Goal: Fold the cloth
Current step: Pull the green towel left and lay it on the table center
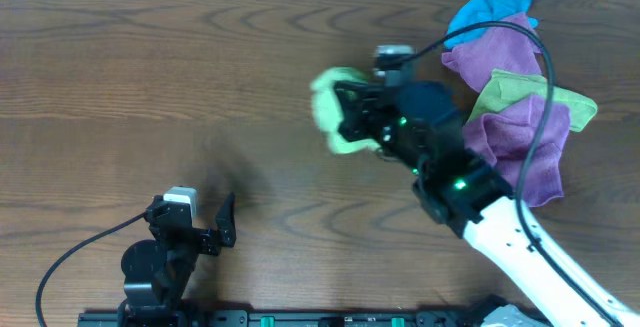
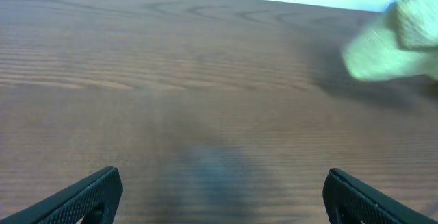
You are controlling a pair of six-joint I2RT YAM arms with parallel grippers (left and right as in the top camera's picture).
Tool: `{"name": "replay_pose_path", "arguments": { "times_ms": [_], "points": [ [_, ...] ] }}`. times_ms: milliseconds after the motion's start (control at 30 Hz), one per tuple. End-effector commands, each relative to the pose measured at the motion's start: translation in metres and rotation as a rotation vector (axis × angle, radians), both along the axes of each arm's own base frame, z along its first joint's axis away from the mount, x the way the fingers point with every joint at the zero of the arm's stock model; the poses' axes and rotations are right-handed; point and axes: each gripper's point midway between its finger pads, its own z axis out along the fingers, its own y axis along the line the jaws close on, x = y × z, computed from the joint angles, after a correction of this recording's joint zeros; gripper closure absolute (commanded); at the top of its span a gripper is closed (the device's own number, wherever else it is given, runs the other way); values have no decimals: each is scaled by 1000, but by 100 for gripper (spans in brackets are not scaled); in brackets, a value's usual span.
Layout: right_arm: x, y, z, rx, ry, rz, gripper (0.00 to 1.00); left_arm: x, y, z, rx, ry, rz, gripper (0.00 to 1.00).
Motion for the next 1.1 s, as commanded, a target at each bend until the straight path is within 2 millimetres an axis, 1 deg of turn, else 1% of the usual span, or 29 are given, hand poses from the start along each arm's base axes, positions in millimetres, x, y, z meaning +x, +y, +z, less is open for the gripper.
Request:
{"name": "replay_pose_path", "arguments": {
  "times_ms": [0, 33, 100, 167, 200, 233, 267, 300, 333, 367, 400, 467, 567, 667, 700, 800, 933, 1033, 1067],
  "points": [
    [-32, 49, 25, 113, -32, 249, 99, 0, 0, -9, -6, 19, 0, 4],
    [-36, 54, 31, 134, -52, 281, 99, 0, 0, -9, -6, 19, 0, 5],
    [-40, 58, 42, 166, -79, 313, 99, 0, 0, -9, -6, 19, 0, 5],
    [-34, 52, 39, 148, -86, 294, 99, 0, 0, -9, -6, 19, 0, 5],
    [-24, 42, 29, 110, -67, 247, 99, 0, 0, -9, -6, 19, 0, 5],
    [-8, 23, 9, 56, -2, 136, 99, 0, 0, -9, -6, 19, 0, 4],
    [11, -15, -27, -6, 145, -77, 98, 0, 0, -9, -6, 19, 0, 4],
    [20, -49, -55, -32, 279, -260, 65, 0, 0, -9, -6, 19, 0, 4],
    [22, -75, -78, -30, 394, -401, 23, 0, 0, -9, -6, 19, 0, 5],
    [22, -90, -94, -11, 486, -473, 1, 0, 0, -9, -6, 19, 0, 5],
    [22, -92, -100, -15, 512, -462, 1, 0, 0, -9, -6, 19, 0, 4],
    [23, -94, -104, -43, 513, -404, 1, 0, 0, -9, -6, 19, 0, 5],
    [25, -98, -105, -100, 476, -382, 1, 0, 0, -9, -6, 19, 0, 5],
    [22, -97, -108, -173, 441, -334, 1, 0, 0, -9, -6, 19, 0, 5],
    [21, -96, -109, -204, 427, -310, 1, 0, 0, -9, -6, 20, 0, 5],
    [10, -75, -119, -355, 349, -137, 1, 0, 0, -9, -6, 20, 0, 5],
    [-15, -51, -150, -609, 271, 94, 1, 0, 0, -9, -6, 19, 0, 5],
    [-29, -48, -174, -717, 302, 171, 1, 0, 0, -9, -6, 20, 0, 5],
    [-34, -49, -181, -740, 324, 191, 4, 0, 0, -9, -6, 19, 0, 5]
  ]
}}
